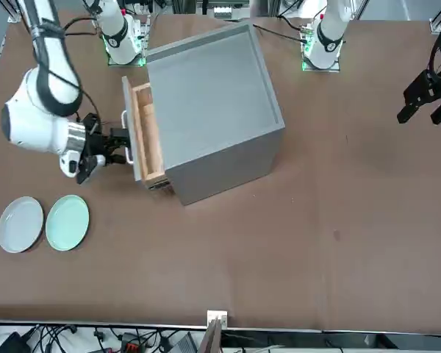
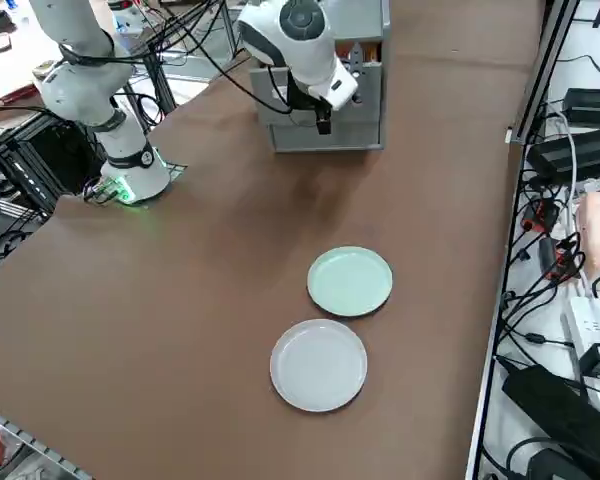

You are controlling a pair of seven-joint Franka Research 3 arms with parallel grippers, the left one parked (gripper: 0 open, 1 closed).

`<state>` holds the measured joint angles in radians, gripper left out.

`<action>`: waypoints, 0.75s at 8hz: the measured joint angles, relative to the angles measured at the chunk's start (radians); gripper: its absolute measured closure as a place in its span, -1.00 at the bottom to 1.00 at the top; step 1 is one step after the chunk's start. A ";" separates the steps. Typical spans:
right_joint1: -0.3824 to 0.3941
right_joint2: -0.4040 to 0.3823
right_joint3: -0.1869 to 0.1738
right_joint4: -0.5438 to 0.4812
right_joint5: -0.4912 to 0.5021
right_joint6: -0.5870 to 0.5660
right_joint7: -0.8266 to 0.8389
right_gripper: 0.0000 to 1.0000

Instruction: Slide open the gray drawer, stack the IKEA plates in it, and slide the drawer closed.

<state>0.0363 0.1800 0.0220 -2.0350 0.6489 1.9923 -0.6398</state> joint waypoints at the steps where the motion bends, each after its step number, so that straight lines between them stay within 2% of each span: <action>1: -0.020 0.002 0.000 0.007 -0.013 -0.008 -0.014 -0.99; 4: -0.081 0.022 0.002 0.060 -0.098 -0.067 -0.037 -0.99; 6: -0.140 0.033 0.003 0.076 -0.117 -0.083 -0.095 -0.99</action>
<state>-0.1040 0.2132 0.0249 -1.9591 0.5321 1.9093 -0.7352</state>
